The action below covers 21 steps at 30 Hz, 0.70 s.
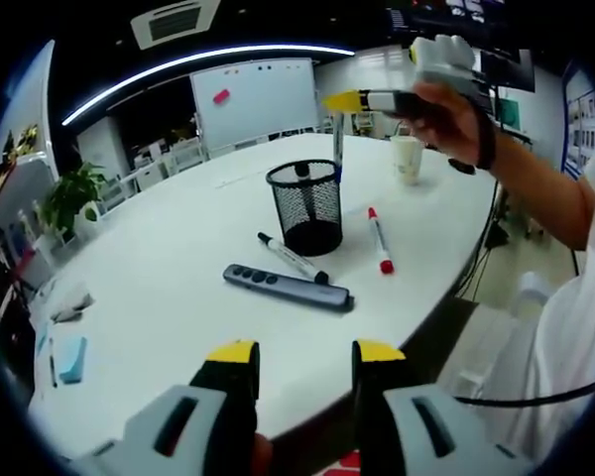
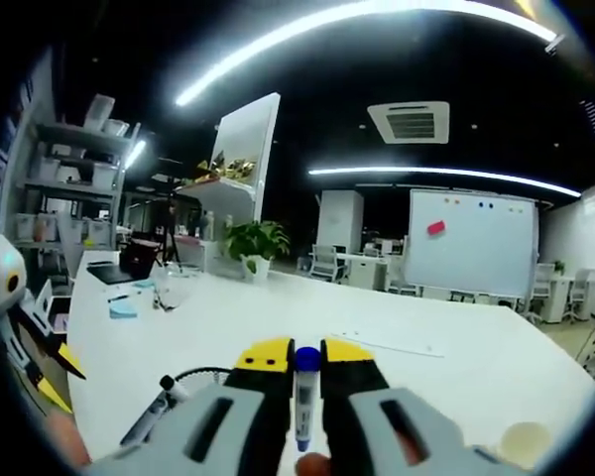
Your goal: Place the scattered laser pointers and whiteboard markers into the pen holder and stack the scattered paper cups together
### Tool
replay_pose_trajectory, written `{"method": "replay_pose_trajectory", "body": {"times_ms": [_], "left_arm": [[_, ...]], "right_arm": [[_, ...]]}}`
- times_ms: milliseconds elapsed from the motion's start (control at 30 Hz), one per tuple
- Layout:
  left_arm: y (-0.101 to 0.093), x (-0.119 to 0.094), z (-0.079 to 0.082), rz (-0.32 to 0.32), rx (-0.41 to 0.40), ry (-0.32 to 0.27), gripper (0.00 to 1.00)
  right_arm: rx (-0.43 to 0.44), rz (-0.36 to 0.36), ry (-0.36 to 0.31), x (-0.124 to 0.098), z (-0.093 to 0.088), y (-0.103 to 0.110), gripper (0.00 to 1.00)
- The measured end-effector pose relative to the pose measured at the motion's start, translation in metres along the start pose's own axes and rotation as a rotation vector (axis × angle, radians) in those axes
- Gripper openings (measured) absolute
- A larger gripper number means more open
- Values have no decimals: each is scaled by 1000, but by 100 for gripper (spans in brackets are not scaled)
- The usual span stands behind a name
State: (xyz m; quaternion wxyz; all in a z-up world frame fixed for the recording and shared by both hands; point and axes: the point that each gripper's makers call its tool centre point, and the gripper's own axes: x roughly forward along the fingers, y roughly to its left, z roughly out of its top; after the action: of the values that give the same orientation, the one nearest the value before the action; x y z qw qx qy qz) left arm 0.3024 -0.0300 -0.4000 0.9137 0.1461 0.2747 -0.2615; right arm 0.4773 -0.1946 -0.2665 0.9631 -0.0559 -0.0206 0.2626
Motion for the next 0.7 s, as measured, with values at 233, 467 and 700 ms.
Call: {"method": "replay_pose_trajectory", "body": {"times_ms": [233,467,700], "left_arm": [[0,-1,-1,-1,0,-1,38],[0,-2,0,-1,0,-4,38],[0,-2,-1,0,1,0,38]], "right_arm": [[3,4,-16,2,6,1,10],[-30,13,-61,0,19,7,10],[-63,39,-105,-3,32,17,10]]}}
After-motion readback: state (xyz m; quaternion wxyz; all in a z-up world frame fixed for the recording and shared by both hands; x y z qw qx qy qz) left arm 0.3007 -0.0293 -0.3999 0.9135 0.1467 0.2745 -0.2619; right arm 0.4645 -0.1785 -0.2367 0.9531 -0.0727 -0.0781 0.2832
